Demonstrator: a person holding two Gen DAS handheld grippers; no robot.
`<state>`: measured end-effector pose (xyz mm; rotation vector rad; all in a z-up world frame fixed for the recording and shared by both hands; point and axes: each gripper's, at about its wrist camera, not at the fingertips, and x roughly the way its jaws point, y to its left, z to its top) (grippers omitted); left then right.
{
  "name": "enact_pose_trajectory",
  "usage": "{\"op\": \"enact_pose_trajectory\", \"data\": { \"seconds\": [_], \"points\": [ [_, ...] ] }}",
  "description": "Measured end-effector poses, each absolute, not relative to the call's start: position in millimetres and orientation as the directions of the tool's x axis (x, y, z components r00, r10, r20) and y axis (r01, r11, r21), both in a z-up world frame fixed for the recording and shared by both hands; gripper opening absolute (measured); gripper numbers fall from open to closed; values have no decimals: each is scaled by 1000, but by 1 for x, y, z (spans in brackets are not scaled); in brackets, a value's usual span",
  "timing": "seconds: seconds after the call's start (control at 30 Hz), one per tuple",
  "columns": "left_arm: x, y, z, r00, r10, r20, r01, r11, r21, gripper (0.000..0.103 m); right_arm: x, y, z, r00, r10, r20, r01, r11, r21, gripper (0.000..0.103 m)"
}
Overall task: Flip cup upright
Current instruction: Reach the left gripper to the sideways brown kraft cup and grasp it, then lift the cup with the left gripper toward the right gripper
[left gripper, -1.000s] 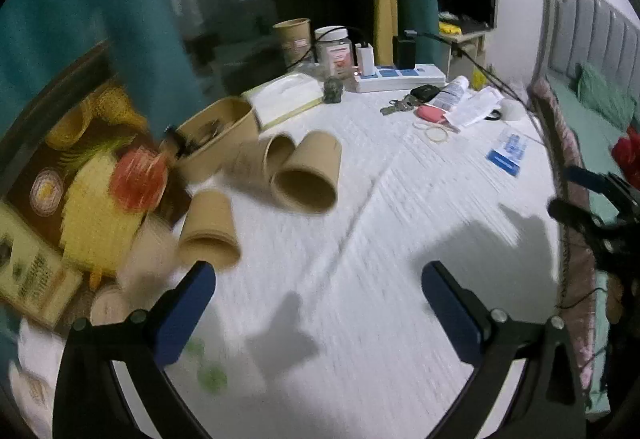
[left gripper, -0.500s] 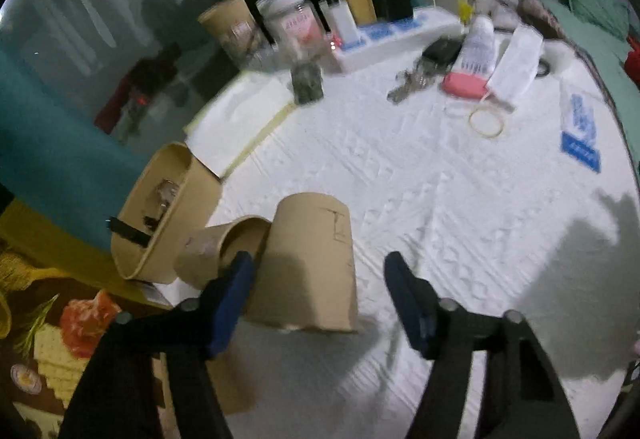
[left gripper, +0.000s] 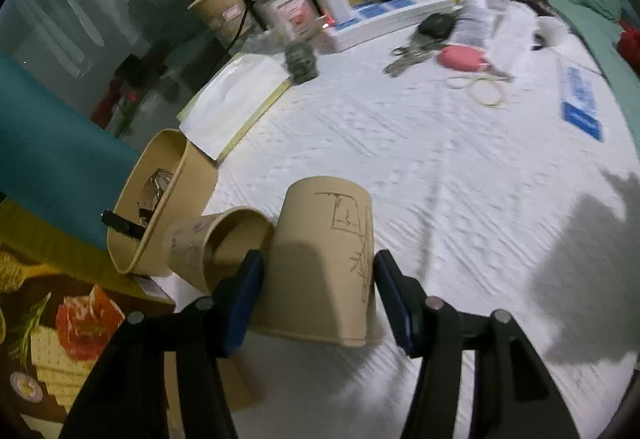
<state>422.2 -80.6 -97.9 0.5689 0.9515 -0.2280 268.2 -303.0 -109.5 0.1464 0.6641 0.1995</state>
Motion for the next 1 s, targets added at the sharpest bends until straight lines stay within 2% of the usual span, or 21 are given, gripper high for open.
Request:
{"op": "enact_pose_trajectory", "data": {
  "seconds": [0.3,0.53,0.63,0.8,0.9,1.0],
  "points": [
    [314,-95,-59,598,-91,-796,526,794,305,57,222,-282,-90,786,220,-577,-151,975,166,90],
    [213,-99,-60,527,-190,-828,632,739,233,57,178,-264,-103,745,229,-627,-180,973,141,90],
    [191,-102,-75,492,-183,-851,661,714,229,57,165,-260,-113,708,252,-660,-194,968,162,90],
    [172,-107,-108,476,-103,-873,679,674,291,60,149,-259,-116,685,269,-677,-201,963,178,90],
    [169,-107,-117,487,-85,-869,665,681,306,65,142,-259,-109,692,256,-675,-198,967,163,90],
    [169,-101,-116,490,-125,-863,638,725,258,72,139,-257,-102,695,251,-674,-209,967,144,90]
  ]
}}
